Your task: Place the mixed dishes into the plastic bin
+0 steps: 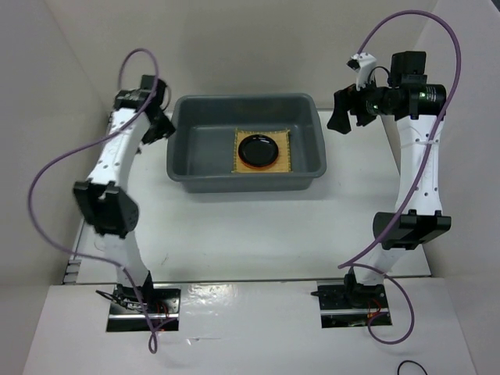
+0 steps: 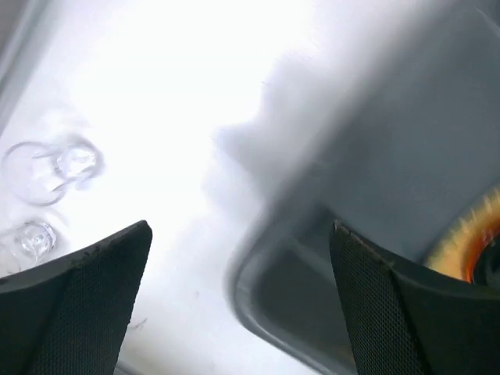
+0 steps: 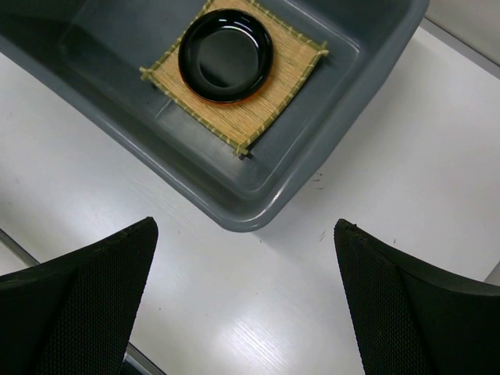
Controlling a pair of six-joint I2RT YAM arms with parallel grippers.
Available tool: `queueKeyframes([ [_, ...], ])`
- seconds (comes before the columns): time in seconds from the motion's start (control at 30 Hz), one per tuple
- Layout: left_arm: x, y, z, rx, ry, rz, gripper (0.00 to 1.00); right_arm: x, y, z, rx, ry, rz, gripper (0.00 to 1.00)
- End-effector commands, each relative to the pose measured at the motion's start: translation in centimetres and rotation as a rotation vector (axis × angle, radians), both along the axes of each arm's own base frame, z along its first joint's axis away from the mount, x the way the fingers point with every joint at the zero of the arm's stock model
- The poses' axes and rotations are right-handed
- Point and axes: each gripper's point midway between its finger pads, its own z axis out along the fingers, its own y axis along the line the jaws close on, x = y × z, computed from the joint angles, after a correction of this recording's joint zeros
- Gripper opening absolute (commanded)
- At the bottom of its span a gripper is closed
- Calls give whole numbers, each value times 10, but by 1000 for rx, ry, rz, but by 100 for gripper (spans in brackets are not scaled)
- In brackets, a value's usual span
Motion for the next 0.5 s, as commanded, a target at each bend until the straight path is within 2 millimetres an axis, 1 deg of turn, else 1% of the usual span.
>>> queueKeyframes([
  [0.0, -77, 78, -6, 12, -54, 433, 100, -14, 1, 15, 3, -45, 9, 98],
  [0.03, -83, 97, -17, -4, -70, 489, 100, -14, 1, 15, 3, -45, 9, 98],
  [0.07, -96, 106, -15, -7, -94, 515, 100, -14, 1, 15, 3, -45, 9, 98],
  [0.1, -111, 112, -37, -3, -43, 527, 100, -14, 1, 11, 4, -33, 9, 98],
  [0.13, -117, 129, -40, -7, -53, 567, 100, -14, 1, 11, 4, -33, 9, 98],
  [0.2, -131, 137, -52, -39, -13, 594, 100, -15, 4, 10, 18, -25, 22, 98],
  [0.23, -139, 146, -62, -47, 13, 620, 100, -12, 4, 6, 18, -14, 22, 98],
  [0.27, -145, 148, -69, -62, 37, 625, 100, -12, 4, 6, 18, -14, 22, 98],
  [0.3, -148, 152, -78, -73, 61, 628, 100, -12, 4, 6, 18, -14, 22, 98],
  [0.33, -150, 160, -84, -85, 58, 647, 100, -10, 5, 3, 26, -5, 29, 98],
  [0.37, -154, 162, -93, -93, 83, 646, 100, -10, 5, 6, 25, -14, 29, 98],
  [0.4, -154, 162, -106, -117, 97, 636, 100, -10, 5, 6, 31, -10, 24, 98],
  [0.43, -153, 160, -111, -126, 100, 623, 100, -10, 5, 6, 31, -10, 24, 98],
  [0.47, -154, 163, -116, -133, 111, 615, 100, -10, 5, 6, 31, -10, 24, 98],
])
